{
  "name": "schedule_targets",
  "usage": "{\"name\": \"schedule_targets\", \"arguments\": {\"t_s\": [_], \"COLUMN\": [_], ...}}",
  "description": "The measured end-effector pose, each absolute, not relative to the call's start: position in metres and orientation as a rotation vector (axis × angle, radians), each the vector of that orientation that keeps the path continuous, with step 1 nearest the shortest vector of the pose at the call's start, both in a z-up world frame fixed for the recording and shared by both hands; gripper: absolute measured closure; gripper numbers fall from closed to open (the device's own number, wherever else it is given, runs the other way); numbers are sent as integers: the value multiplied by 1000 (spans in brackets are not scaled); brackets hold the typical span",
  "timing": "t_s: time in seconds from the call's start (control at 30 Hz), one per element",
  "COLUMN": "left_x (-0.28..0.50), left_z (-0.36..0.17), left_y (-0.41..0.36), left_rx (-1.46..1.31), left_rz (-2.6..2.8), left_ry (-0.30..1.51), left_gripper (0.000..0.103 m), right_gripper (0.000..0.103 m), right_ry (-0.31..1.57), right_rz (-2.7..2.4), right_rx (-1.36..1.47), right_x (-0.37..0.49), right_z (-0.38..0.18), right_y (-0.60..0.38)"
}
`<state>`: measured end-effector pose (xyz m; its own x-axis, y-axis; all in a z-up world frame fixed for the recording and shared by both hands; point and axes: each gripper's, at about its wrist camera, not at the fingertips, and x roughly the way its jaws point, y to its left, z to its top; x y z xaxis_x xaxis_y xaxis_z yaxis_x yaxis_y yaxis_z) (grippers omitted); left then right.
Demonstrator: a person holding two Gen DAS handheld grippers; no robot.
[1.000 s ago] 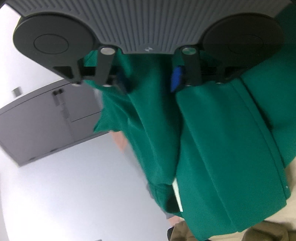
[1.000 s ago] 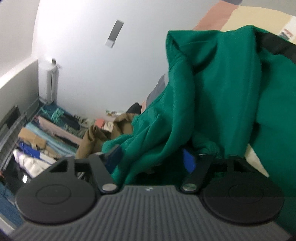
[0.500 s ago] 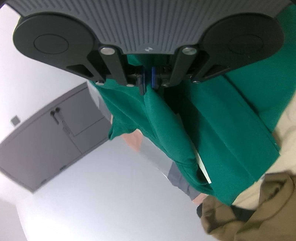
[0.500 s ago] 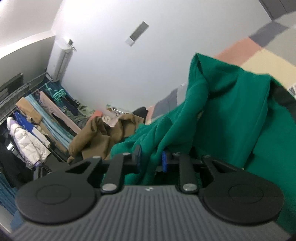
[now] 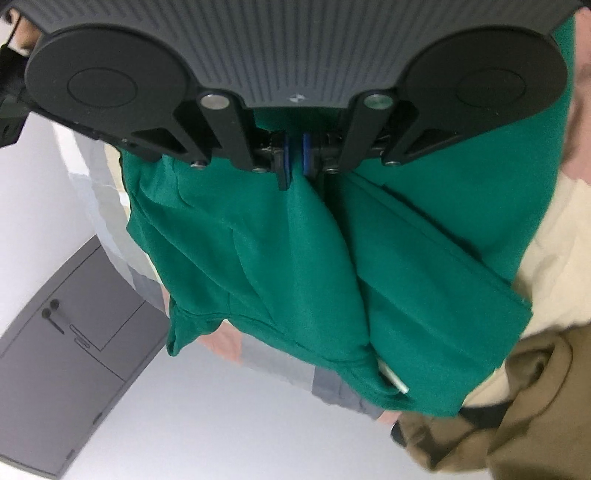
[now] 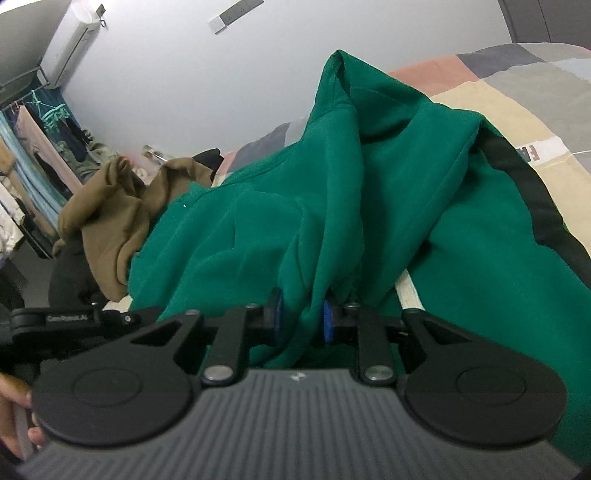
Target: Fold large clothes
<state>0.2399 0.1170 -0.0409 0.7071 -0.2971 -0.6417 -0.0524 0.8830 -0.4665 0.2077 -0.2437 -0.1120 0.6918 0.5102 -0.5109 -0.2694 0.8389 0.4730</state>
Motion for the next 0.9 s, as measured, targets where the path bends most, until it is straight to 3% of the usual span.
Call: {"name": "schedule_targets", "arguments": {"t_s": [0.13,0.27,0.33,0.63,0.9], "left_x": [232,215,211,191,209], "left_z": [-29,-13,-8,7,-25], "left_y": [110,101,97,74,66], "left_rx": [-441,-390,-360,-234,-184], "left_rz": [-133,-120,-119,-111,-118], "left_ry": [763,730,712,642,728], "left_gripper": [90,70,67,66,66], "right_gripper": [70,58,49,49,54], "right_ry": [657,614,588,428,537], "right_rz": [448,442,453,480,503], "right_rx": [362,310,310,196,103], "right_x": [201,193,188,169,194], "right_z": [-101,-87,-80,-57,-87], "right_y": [-243,-241,-242,-228,-199]}}
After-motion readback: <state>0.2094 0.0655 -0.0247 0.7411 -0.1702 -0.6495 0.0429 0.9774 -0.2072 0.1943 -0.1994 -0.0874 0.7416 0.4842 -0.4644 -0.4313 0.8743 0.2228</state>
